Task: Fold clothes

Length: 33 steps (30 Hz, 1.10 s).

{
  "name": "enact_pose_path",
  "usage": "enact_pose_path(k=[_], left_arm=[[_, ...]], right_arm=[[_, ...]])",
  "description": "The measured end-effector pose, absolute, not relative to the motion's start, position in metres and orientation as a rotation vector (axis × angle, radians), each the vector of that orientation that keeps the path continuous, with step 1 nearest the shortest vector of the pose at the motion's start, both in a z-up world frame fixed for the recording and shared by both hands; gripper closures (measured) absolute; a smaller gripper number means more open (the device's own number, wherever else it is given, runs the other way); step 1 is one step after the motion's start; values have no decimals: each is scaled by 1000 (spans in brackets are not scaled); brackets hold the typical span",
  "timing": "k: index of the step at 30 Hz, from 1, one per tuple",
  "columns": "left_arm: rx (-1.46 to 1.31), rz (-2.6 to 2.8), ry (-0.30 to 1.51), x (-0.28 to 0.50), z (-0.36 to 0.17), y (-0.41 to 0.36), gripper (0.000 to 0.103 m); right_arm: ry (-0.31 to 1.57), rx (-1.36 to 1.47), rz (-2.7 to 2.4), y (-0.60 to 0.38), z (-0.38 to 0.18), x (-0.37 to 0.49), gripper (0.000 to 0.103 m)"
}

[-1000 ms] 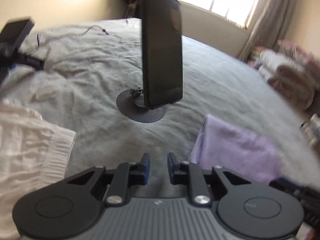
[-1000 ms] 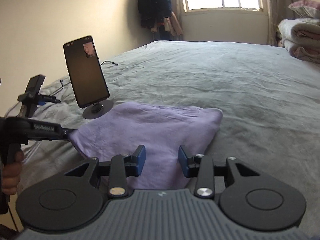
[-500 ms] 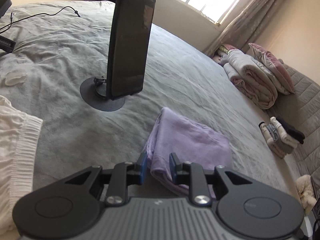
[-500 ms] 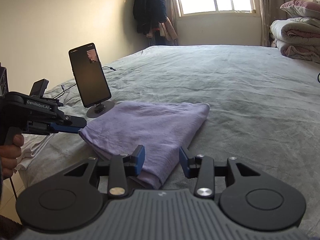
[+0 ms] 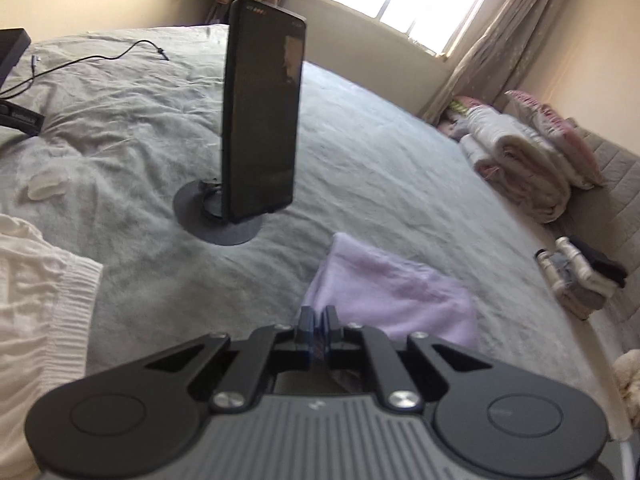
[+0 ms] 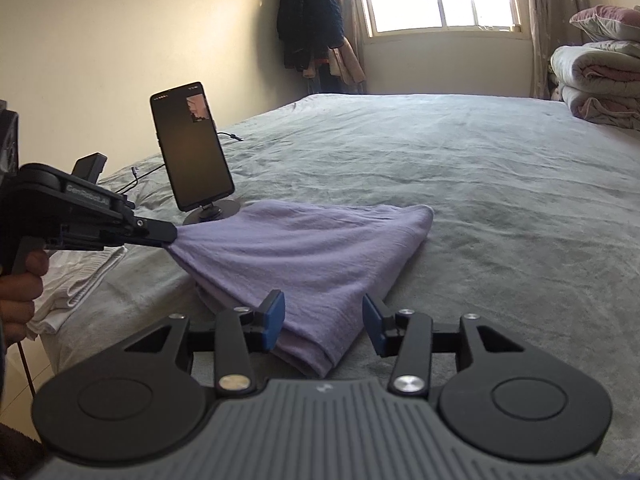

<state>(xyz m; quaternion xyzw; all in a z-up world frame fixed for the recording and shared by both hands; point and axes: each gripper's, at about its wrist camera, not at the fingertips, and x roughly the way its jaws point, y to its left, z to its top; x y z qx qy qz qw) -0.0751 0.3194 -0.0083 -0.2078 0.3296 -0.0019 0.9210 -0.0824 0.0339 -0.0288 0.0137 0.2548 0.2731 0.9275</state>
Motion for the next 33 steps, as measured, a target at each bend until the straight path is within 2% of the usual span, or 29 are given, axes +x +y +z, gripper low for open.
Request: enact_pose_path(k=[5,10,11,12,13,22,28,33], left_arm=[[-398,16,764,-64,-25,318,96],[-378,51,586,-79,-5,319,93],[-375,35,557,-80,-2,318,93],[-370,2,540,-79,0,315,93],[-365,-33,524,-79,1,311,93],[-192,-243,626,-48,-32,246,93],[-273,-373,570,-52,-21,240,92],[-207,-257,592,-42,-35,239,91]], right_arm=[[503,-1,572,39,-25,-86,55],[450,-48,573,48,-13,-80,56],[447,-68,569,52,-12,-76,58],[448,-87,563,57,-13,-72,73],[453,-101,560,61,-14,-67,81],[559,-80,544,61,-43,-59,81],[573,-38,556,53,-41,-61,81],[563,-36,560,52,-42,-66,81]])
